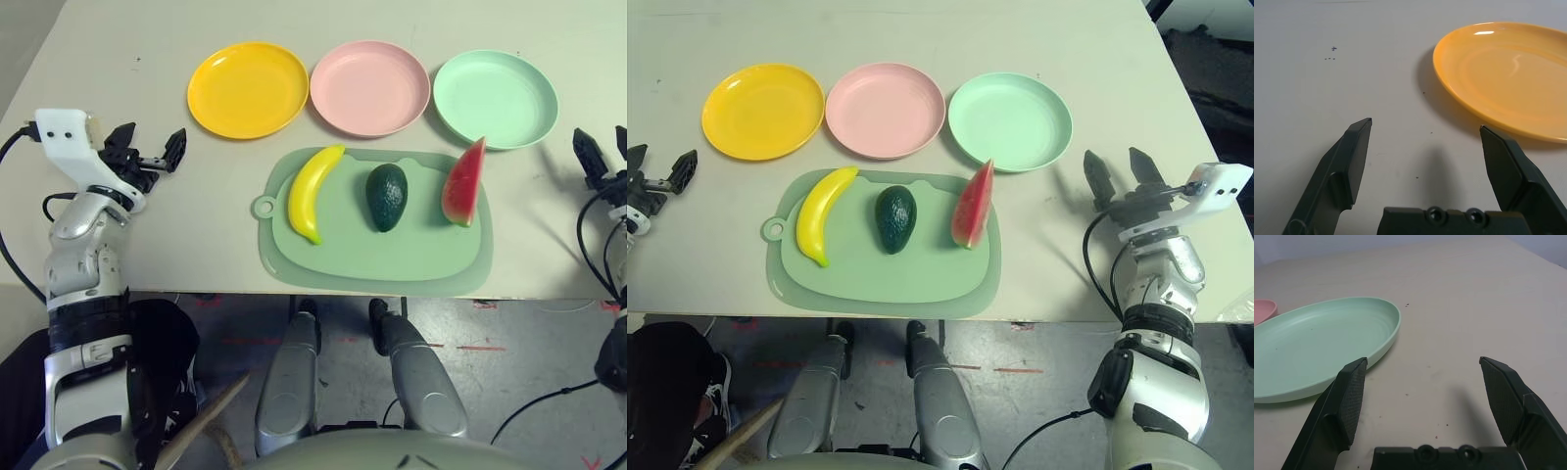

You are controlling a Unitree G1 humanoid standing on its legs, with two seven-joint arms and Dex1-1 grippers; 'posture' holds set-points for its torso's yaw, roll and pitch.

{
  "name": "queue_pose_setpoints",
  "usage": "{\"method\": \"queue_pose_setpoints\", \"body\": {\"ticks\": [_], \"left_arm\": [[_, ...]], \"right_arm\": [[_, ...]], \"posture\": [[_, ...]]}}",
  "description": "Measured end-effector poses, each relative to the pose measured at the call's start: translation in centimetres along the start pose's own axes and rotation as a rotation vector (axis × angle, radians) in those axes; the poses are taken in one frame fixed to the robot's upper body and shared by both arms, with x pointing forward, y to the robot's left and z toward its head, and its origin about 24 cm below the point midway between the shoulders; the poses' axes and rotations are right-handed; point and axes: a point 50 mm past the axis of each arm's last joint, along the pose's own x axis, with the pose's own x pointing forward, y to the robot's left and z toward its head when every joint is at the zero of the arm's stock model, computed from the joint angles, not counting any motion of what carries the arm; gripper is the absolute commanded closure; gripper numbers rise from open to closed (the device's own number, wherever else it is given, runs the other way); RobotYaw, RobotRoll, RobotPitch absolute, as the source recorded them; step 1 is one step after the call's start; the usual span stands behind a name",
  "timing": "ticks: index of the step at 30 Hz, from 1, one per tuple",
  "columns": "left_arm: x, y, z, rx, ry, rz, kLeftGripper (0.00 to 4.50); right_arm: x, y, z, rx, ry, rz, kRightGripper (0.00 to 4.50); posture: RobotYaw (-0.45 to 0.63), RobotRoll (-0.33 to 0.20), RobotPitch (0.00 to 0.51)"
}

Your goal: Place the fruits into color-matched plates.

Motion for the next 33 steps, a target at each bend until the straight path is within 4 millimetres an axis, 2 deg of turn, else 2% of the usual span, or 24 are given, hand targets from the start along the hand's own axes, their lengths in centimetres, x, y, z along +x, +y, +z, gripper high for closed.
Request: {"method": "queue_pose_setpoints", "body": {"ticks": [17, 20, 22, 25, 27, 30, 33], "left_arm": [[0.1, 0.3, 0.2, 0.012, -0.004, 0.003, 0.0], [-0.1, 0.5, 0.6, 0.025, -0.007, -0.051, 0.0], [-0.2, 0.4, 1.4, 0.022, -0.025, -0.153, 0.0], [-0.1, -0.4, 3.1, 0.033, -0.059, -0.407, 0.0], [-0.4, -1.2, 4.1, 0.035, -0.052, -0.649, 0.0], [-1.0, -2.3, 4.9, 0.012, 0.0, -0.947, 0.0], [-1.4, -3.3, 5.4, 0.001, 0.059, -1.186, 0.0]], "right_arm": [[0.0, 0.0, 0.0, 0.0, -0.001, 0.0, 0.04], [0.1, 0.1, 0.2, 0.001, -0.001, 0.021, 0.04], [0.2, 0.3, 0.6, 0.001, 0.015, 0.086, 0.04], [0.4, 0.0, 2.3, -0.029, 0.071, 0.211, 0.04], [0.8, -0.4, 4.4, -0.068, 0.122, 0.295, 0.04], [2.1, -0.8, 8.9, -0.177, 0.161, 0.407, 0.04], [4.1, -0.2, 13.4, -0.313, 0.185, 0.521, 0.04]], "posture": [[0.0, 0.0, 0.4], [0.0, 0.0, 0.402], [0.0, 0.0, 0.404], [-0.02, 0.0, 0.404], [-0.03, 0.0, 0.404], [-0.08, 0.0, 0.401], [-0.1, 0.0, 0.394]]}}
